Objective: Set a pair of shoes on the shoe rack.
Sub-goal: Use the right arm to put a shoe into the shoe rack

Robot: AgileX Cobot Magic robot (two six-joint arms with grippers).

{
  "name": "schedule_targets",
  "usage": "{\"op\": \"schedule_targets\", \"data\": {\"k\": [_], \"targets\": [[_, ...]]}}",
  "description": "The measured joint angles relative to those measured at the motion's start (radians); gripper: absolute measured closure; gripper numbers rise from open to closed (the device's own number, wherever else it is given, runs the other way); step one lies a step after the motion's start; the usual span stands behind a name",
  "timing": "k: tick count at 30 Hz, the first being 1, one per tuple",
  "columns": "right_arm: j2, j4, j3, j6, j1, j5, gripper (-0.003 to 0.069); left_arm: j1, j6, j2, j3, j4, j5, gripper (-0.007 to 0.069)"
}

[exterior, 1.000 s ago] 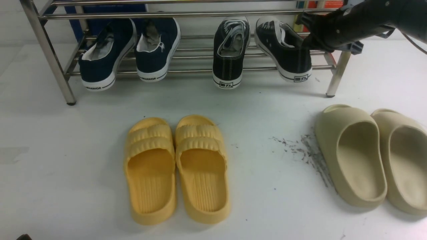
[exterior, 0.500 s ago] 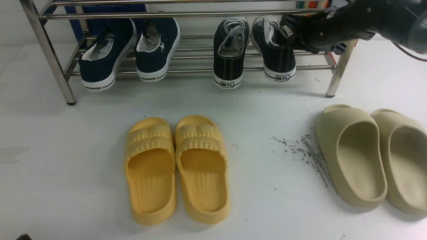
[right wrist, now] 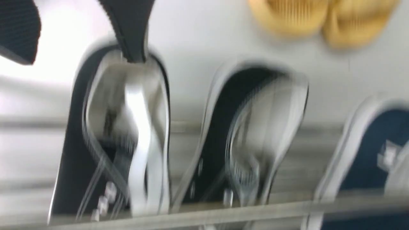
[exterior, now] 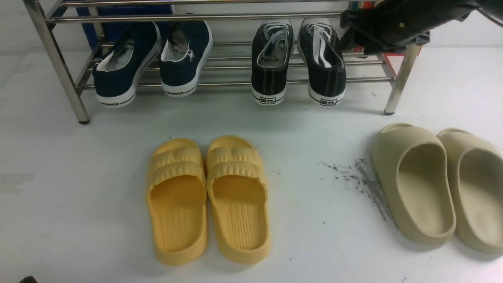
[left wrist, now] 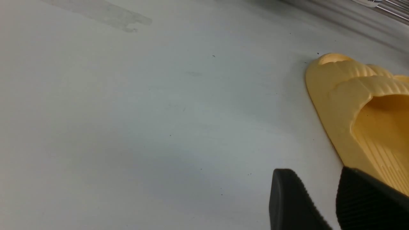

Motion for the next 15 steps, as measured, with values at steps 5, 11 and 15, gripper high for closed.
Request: {"op": "schedule_targets", "data": {"k": [5,11,15], "targets": [[-0.029,-0.022,0.003,-0.048,0.016,0.318,0.0415,0.0,0.0,0.0,0.0,0.0,0.0,0.0387],[0.05,-0.113,0.046,-0.072,0.102,0.267,0.0659,0.0,0.0,0.0,0.0,0.0,0.0,0.0387],[0.12,-0.139,0.05,-0.055,0.117,0.112,0.0661,0.0,0.0,0.0,0.0,0.0,0.0,0.0387]]}}
